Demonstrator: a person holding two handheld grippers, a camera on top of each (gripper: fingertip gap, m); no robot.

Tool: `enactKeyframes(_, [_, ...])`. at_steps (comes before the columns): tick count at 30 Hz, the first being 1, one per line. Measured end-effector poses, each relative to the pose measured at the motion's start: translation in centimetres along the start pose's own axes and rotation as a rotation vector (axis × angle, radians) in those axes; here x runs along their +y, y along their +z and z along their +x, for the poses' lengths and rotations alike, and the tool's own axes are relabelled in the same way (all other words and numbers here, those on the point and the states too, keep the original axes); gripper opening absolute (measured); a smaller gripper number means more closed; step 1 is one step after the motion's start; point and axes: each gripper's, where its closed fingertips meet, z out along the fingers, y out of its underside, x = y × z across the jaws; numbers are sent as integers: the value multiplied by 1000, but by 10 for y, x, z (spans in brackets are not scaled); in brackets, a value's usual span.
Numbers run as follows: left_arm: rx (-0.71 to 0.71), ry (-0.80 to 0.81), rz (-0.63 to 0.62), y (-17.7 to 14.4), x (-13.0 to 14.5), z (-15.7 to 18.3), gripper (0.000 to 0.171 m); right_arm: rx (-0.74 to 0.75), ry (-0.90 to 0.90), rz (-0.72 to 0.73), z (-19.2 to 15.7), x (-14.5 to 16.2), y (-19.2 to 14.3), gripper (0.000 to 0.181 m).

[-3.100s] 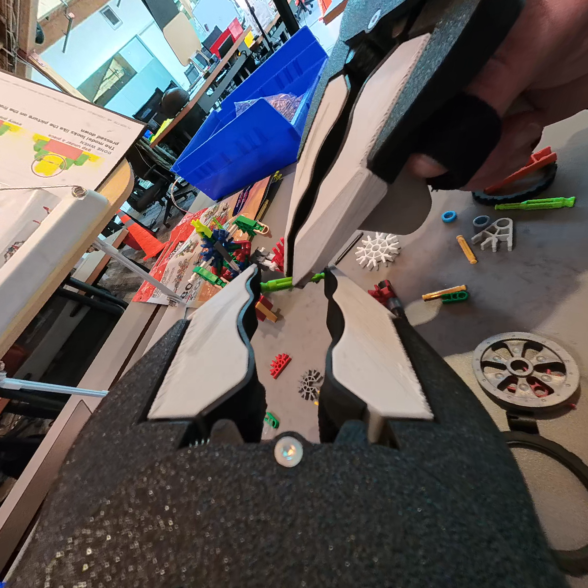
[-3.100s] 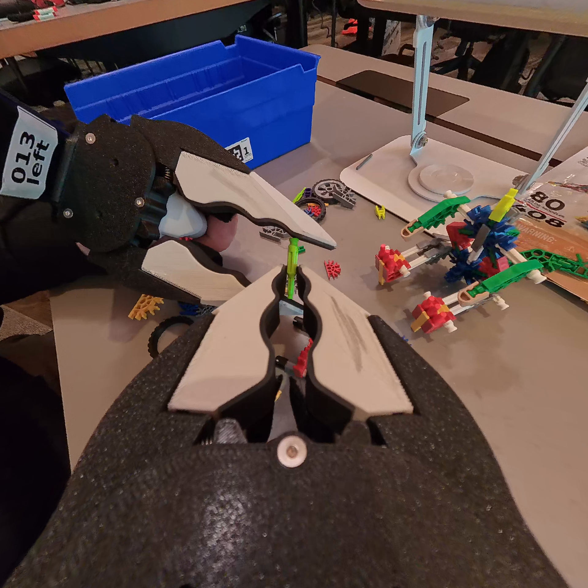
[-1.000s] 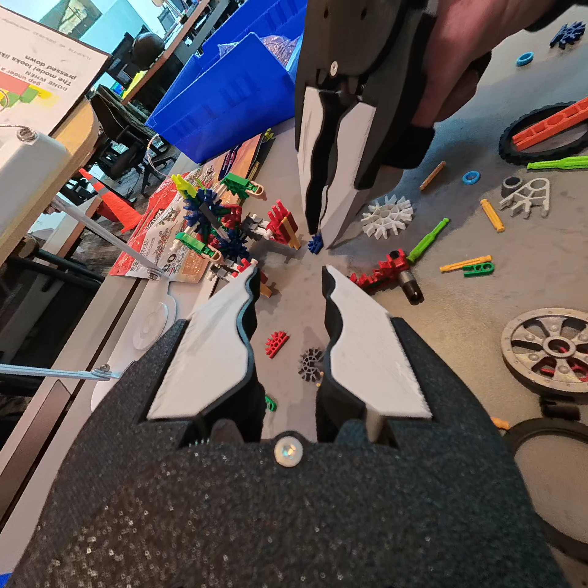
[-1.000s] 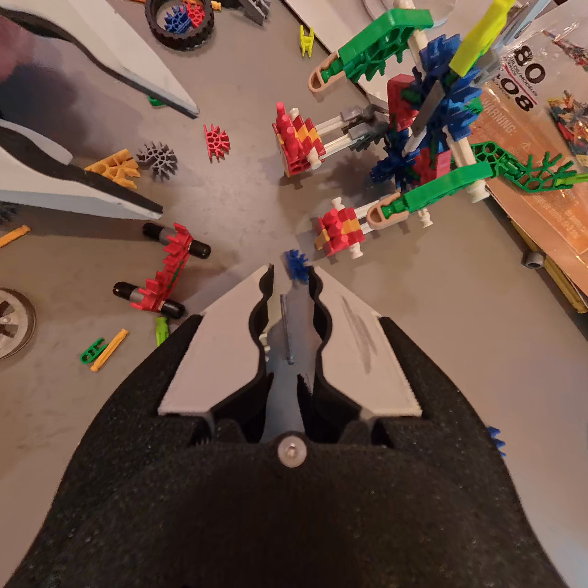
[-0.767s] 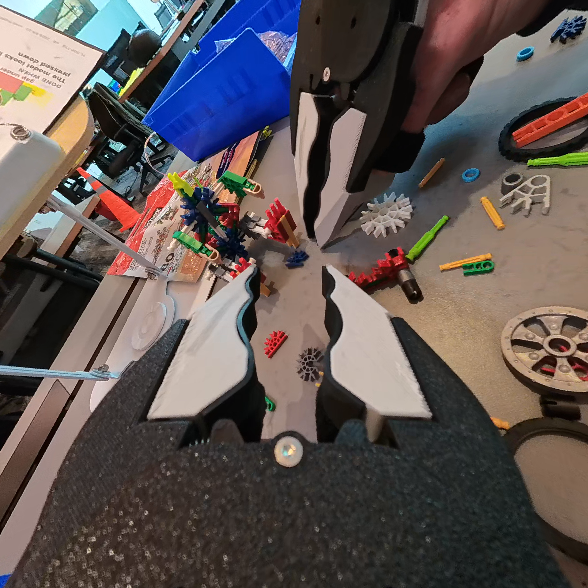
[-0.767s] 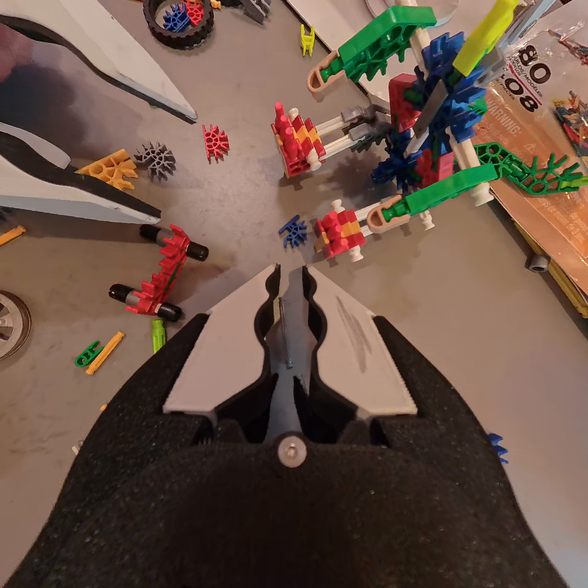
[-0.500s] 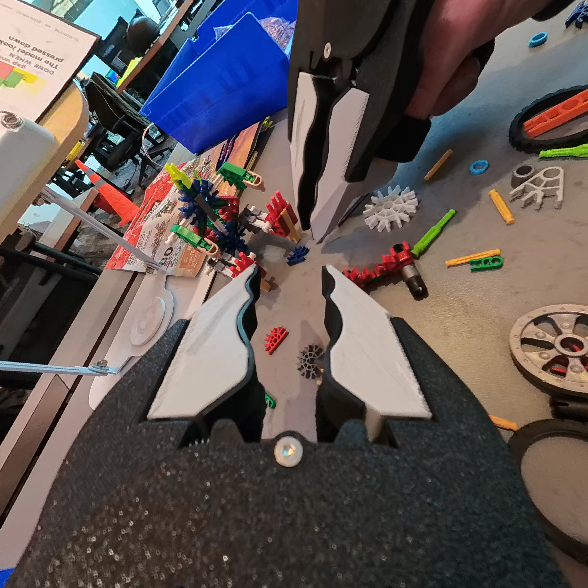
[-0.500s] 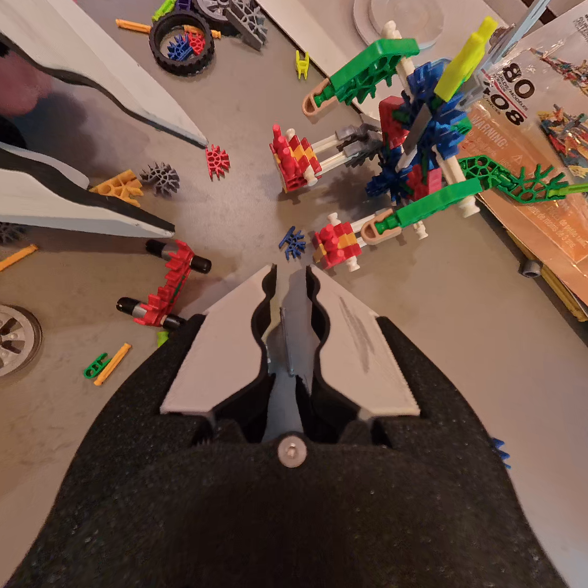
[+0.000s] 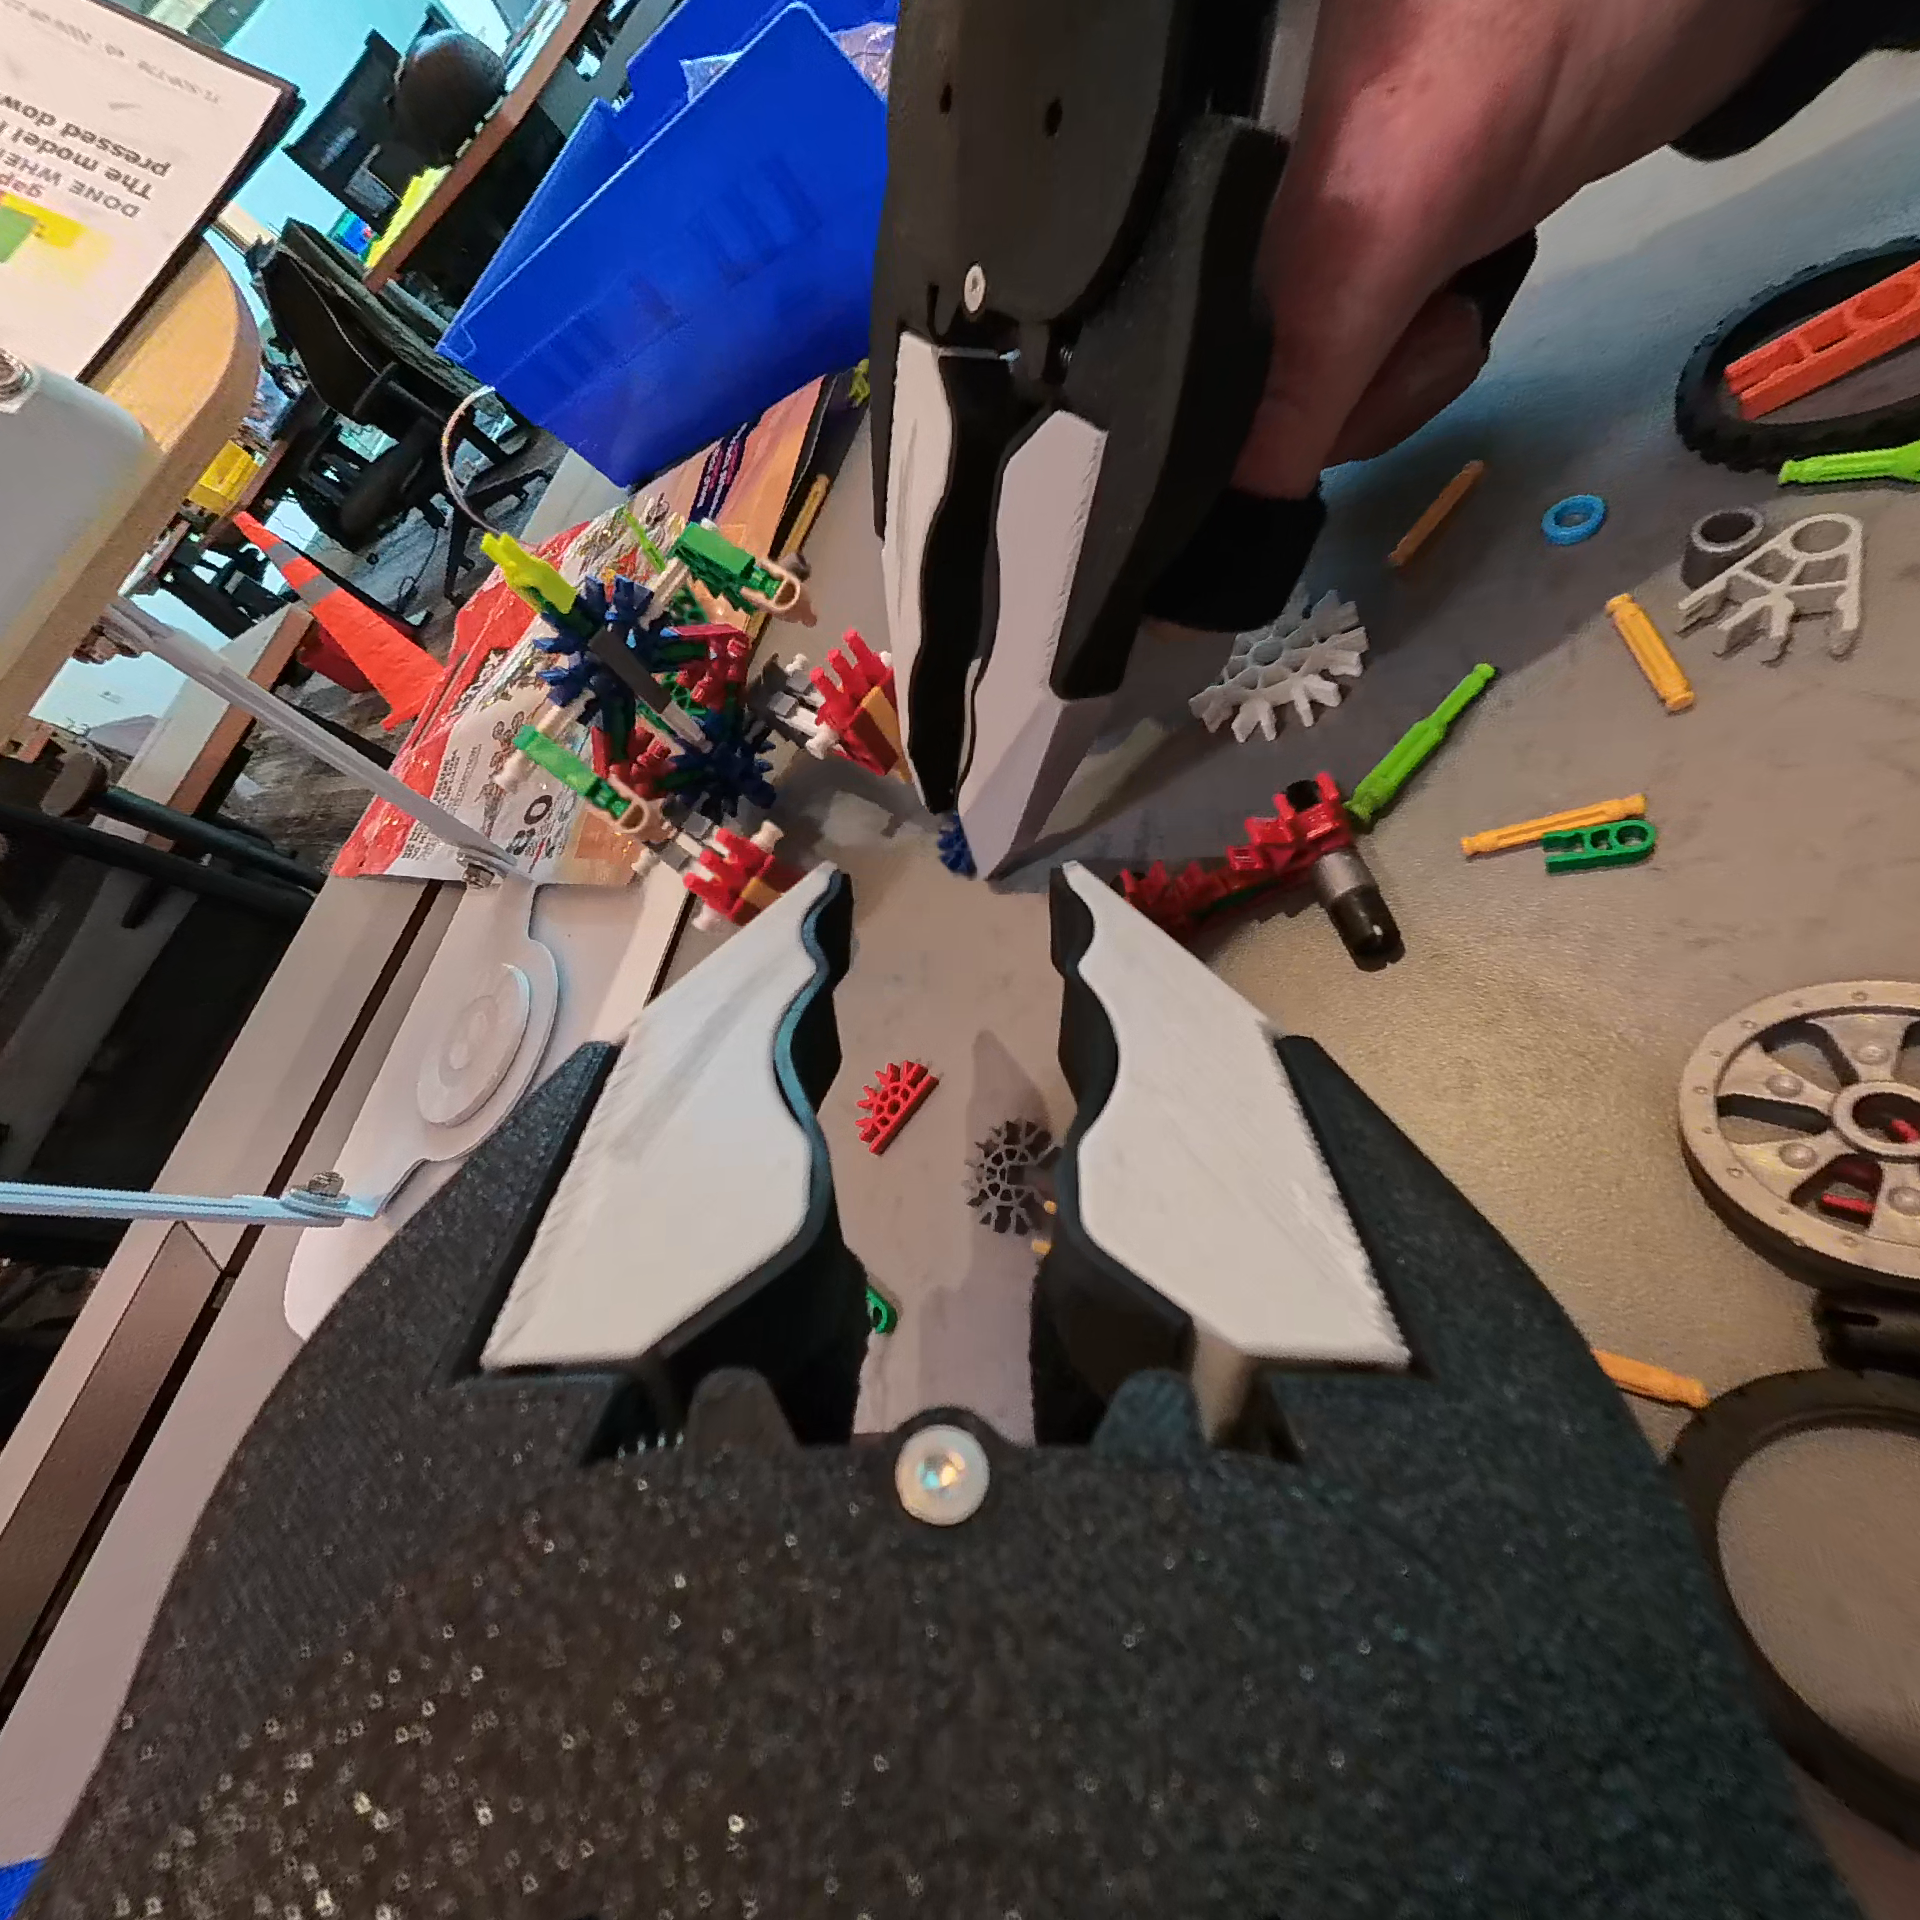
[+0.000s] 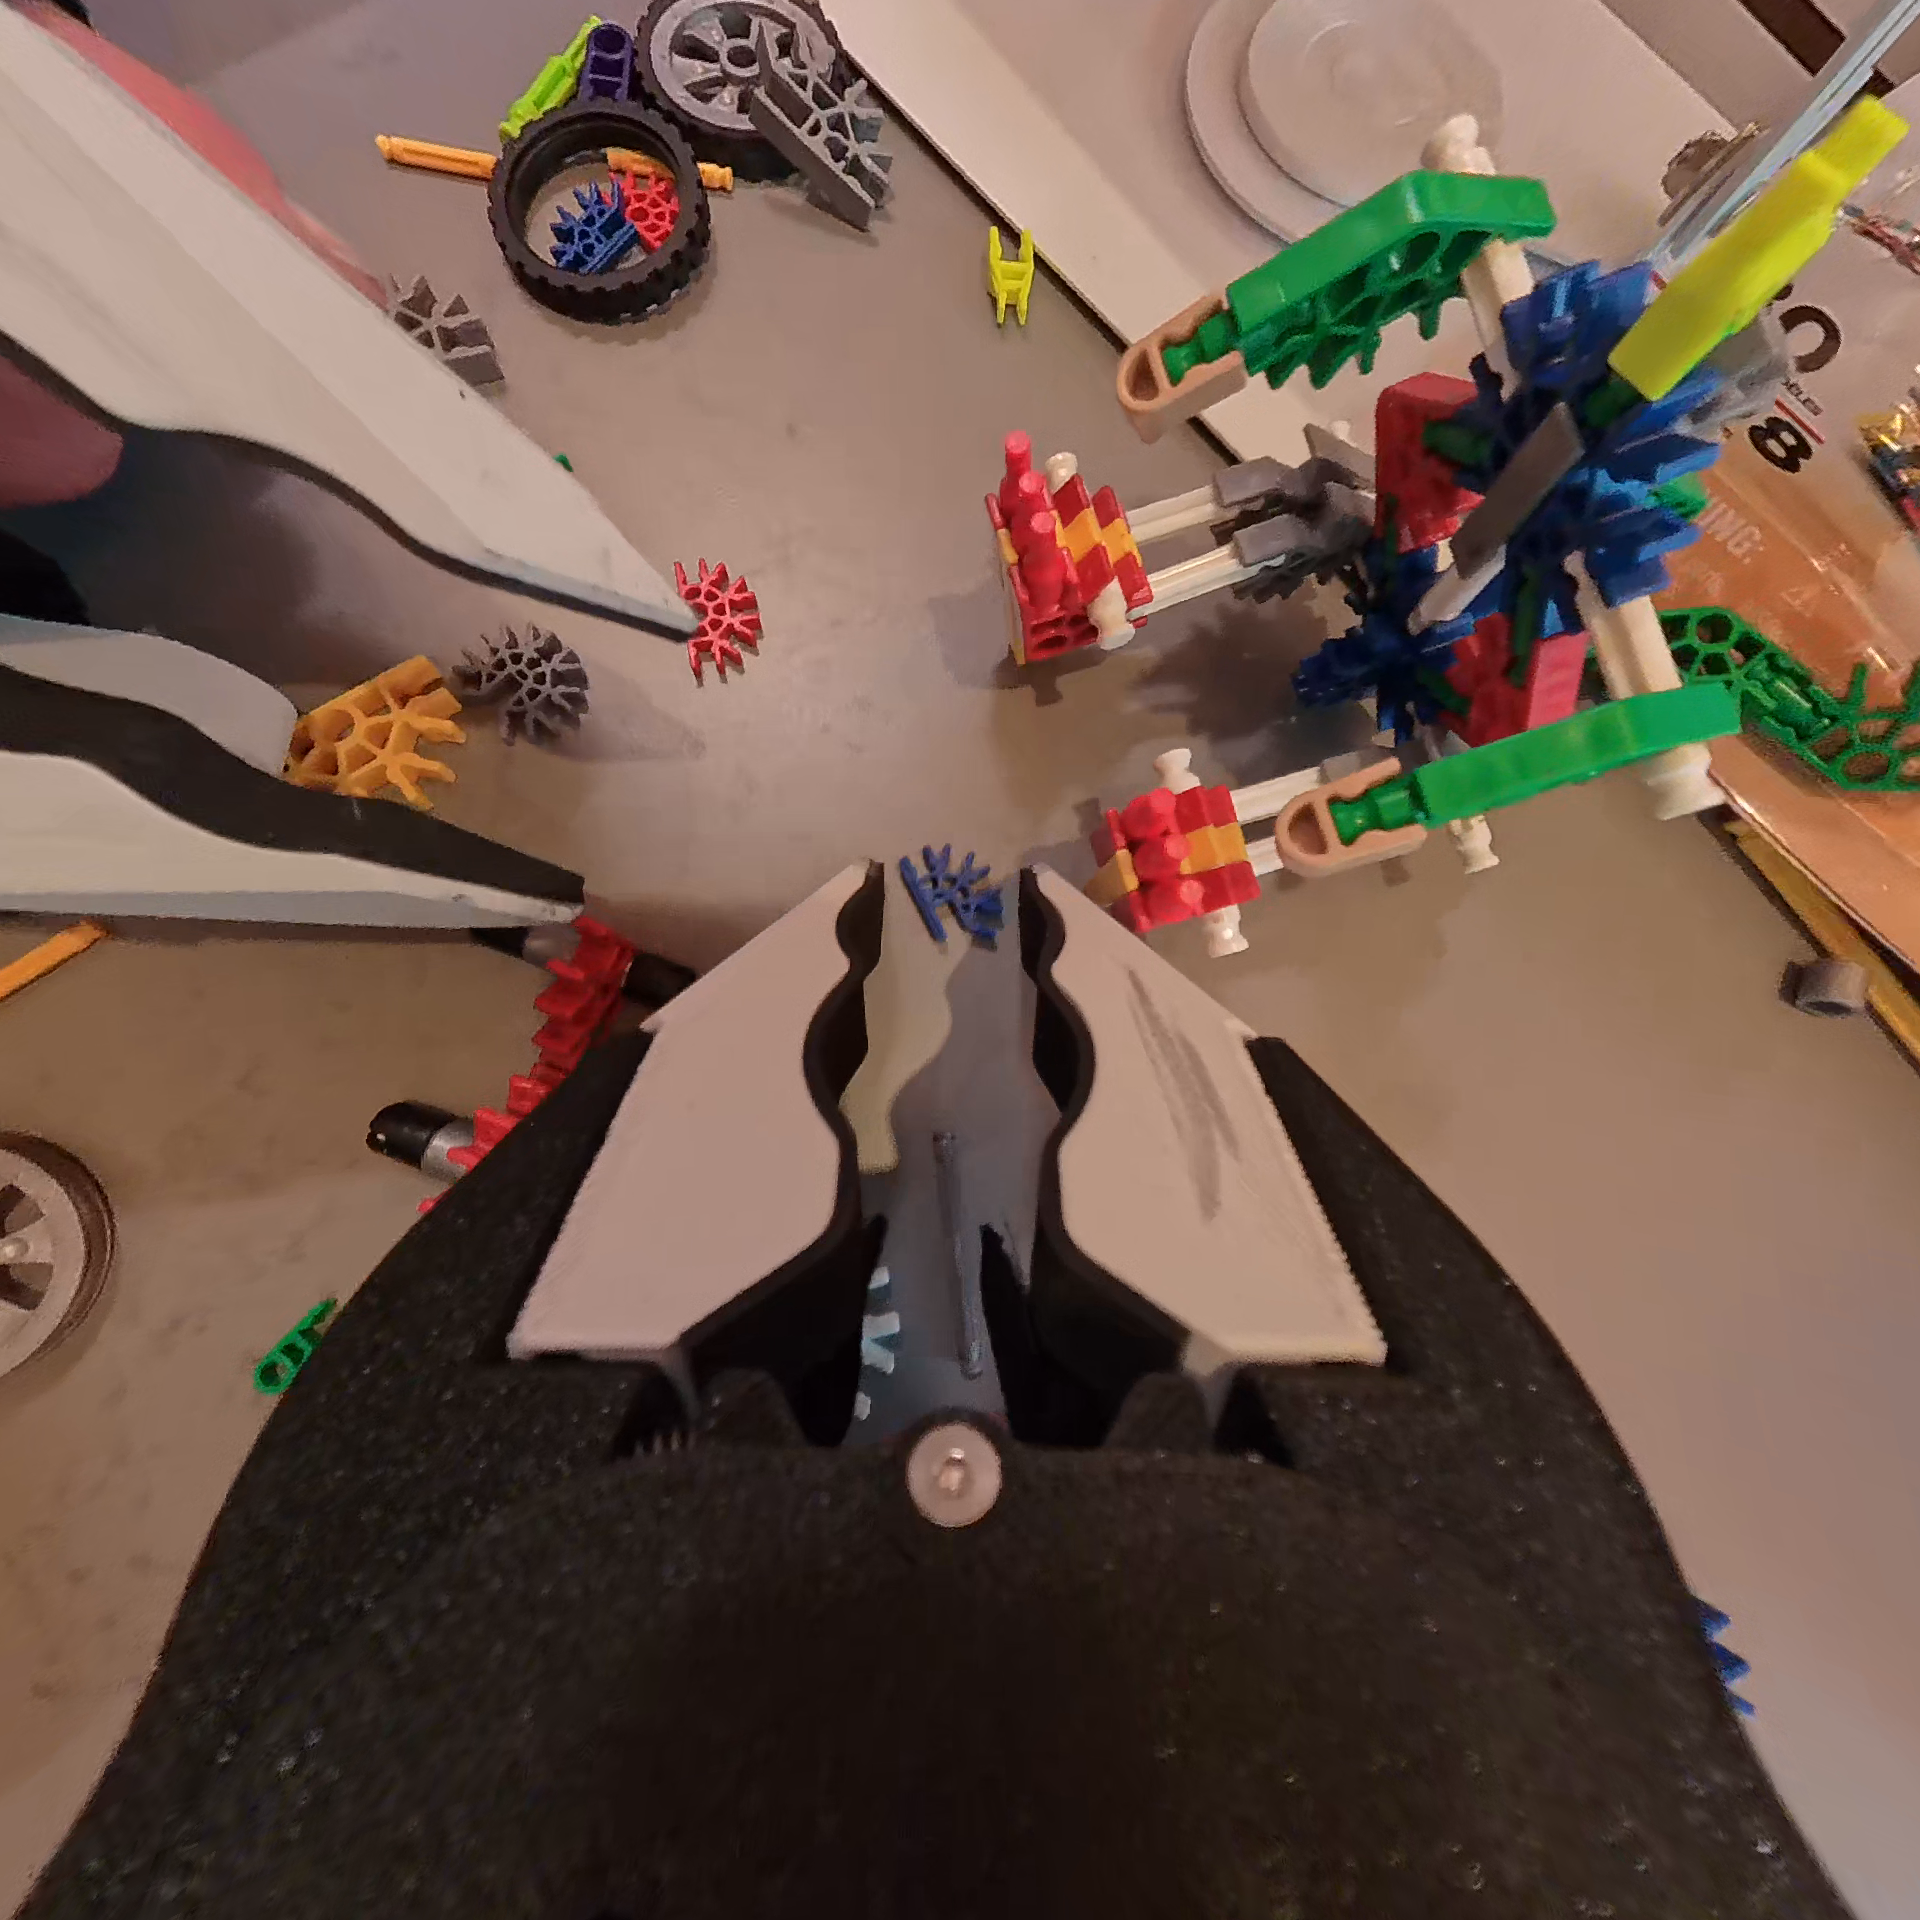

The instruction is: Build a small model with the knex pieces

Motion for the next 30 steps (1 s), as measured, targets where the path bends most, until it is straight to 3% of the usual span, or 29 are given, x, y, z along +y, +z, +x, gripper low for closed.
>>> enactKeyframes(13, [2,10,-17,1,3,1,36,2,-8,-6,0,2,-5,16])
enactKeyframes(24, [30,-26,40,-1,-8,6,36,-166,77,232,-32,-37,-47,16])
enactKeyframes(30, [26,-52,68,-3,-13,3,35,-225,107,256,-43,-41,-48,17])
